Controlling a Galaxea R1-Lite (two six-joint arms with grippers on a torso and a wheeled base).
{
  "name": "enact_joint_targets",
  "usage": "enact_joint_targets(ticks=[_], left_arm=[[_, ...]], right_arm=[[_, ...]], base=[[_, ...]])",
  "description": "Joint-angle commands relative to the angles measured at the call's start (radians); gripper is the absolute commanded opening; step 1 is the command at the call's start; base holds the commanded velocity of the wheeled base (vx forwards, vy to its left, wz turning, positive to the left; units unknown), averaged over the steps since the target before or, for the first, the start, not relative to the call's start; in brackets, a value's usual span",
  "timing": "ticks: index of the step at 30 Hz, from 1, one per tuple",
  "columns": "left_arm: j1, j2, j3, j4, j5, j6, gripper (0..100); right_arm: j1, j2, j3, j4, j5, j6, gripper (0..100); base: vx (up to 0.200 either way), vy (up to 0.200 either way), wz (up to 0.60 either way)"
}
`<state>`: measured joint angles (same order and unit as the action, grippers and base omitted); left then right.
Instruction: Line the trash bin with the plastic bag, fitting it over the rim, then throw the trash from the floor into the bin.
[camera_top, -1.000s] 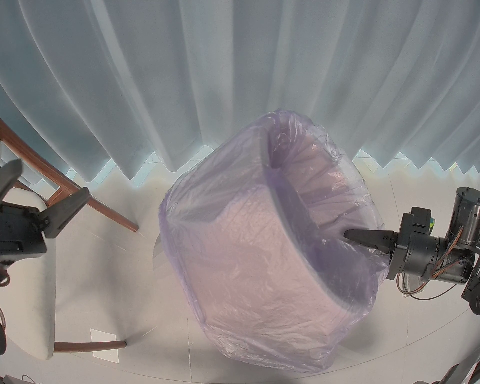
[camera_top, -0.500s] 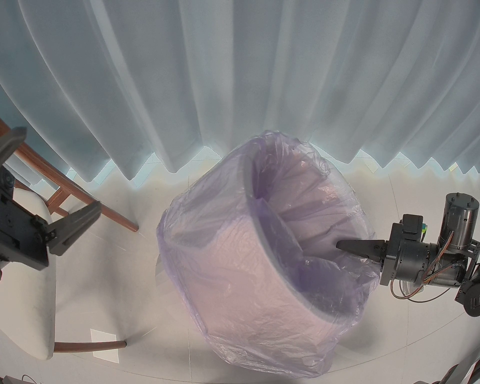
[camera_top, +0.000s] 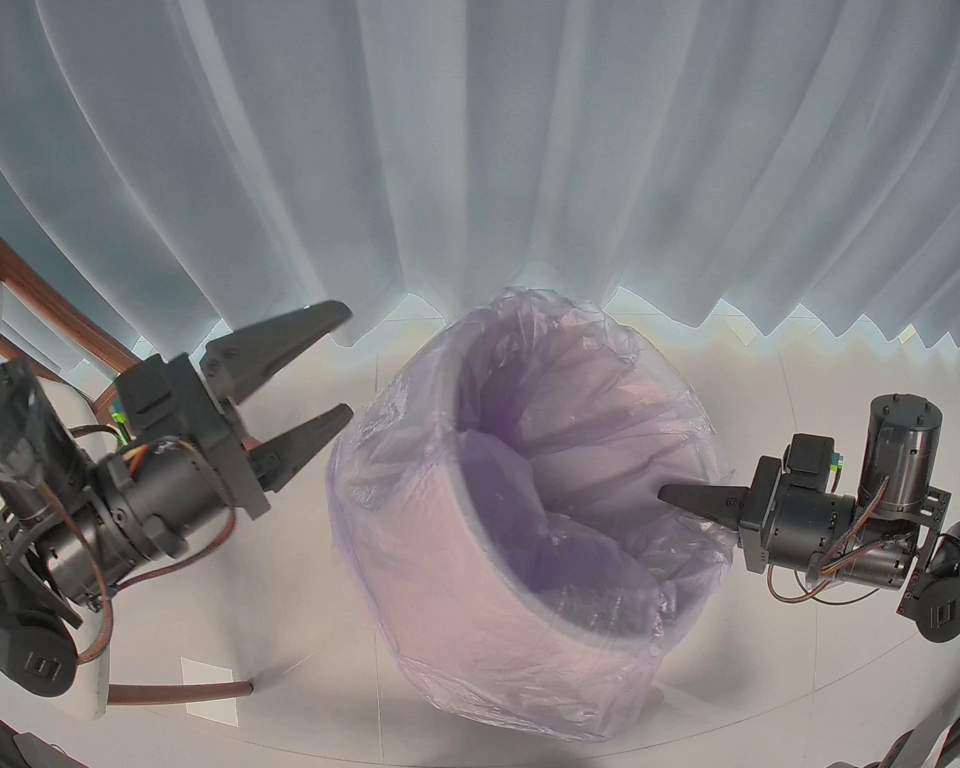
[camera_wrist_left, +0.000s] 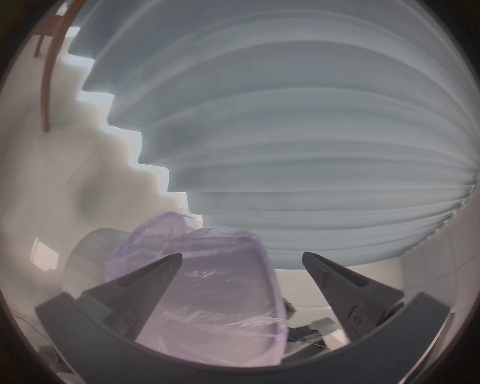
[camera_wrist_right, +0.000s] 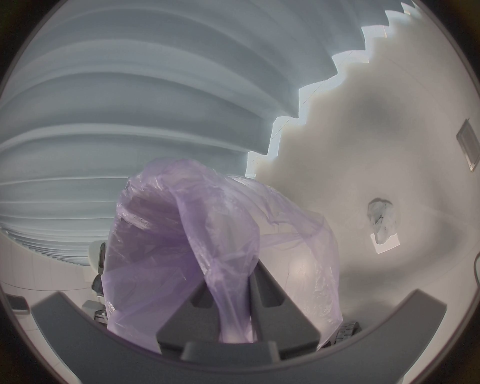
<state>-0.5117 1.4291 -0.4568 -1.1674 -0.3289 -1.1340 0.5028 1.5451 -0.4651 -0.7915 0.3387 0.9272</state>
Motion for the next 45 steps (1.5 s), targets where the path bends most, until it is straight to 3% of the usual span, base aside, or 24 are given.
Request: enact_joint_targets(ticks=[1,5,8,9,10,12,14,16,19,30,34,45], left_arm=[[-0.122,0.109,-0.097,0.146,0.139,0.083,100],[-0.134,0.079,-0.16,0.269,0.137,0.077,100],[-0.134,0.024,-0.178,0.265,0.134,0.045,100],[-0.134,0.024,-0.178,0.265,0.134,0.045,100],[-0.13,-0.039,-0.189,0.258,0.117,-0.023,100],[-0.13,-0.095,-0.18,0.272,0.091,-0.029,100],[-0.13,-0.111,-0.174,0.276,0.087,-0.007,100],[-0.114,-0.134,-0.137,0.307,0.087,0.178,100],[-0.074,-0.142,-0.123,0.333,0.093,0.304,100],[-0.093,-0.274,-0.131,0.408,0.064,0.335,100],[-0.093,-0.288,-0.12,0.417,0.054,0.393,100],[-0.094,-0.317,-0.079,0.417,-0.03,0.396,100]], right_arm=[[0.063,0.052,-0.017,0.005,-0.124,-0.038,0],[0.079,0.084,-0.018,0.005,-0.205,-0.105,0],[0.079,0.115,-0.018,0.005,-0.251,-0.142,0],[0.079,0.115,-0.018,0.005,-0.251,-0.142,0],[0.079,0.121,-0.017,0.005,-0.264,-0.156,0],[0.079,0.124,-0.017,0.006,-0.264,-0.16,0],[0.079,0.128,-0.017,0.006,-0.265,-0.163,0],[0.08,0.15,-0.02,0.001,-0.28,-0.185,0],[0.082,0.208,-0.049,-0.002,-0.302,-0.208,0],[0.126,0.471,-0.124,-0.101,-0.323,-0.291,0],[0.126,0.592,-0.127,-0.25,-0.409,-0.378,0],[0.142,0.771,-0.168,-0.377,-0.418,-0.395,0]], base=[[0.0,0.0,0.0],[0.0,0.0,0.0],[0.0,0.0,0.0],[0.0,0.0,0.0],[0.0,0.0,0.0],[0.0,0.0,0.0],[0.0,0.0,0.0],[0.0,0.0,0.0],[0.0,0.0,0.0],[0.0,0.0,0.0],[0.0,0.0,0.0],[0.0,0.0,0.0]])
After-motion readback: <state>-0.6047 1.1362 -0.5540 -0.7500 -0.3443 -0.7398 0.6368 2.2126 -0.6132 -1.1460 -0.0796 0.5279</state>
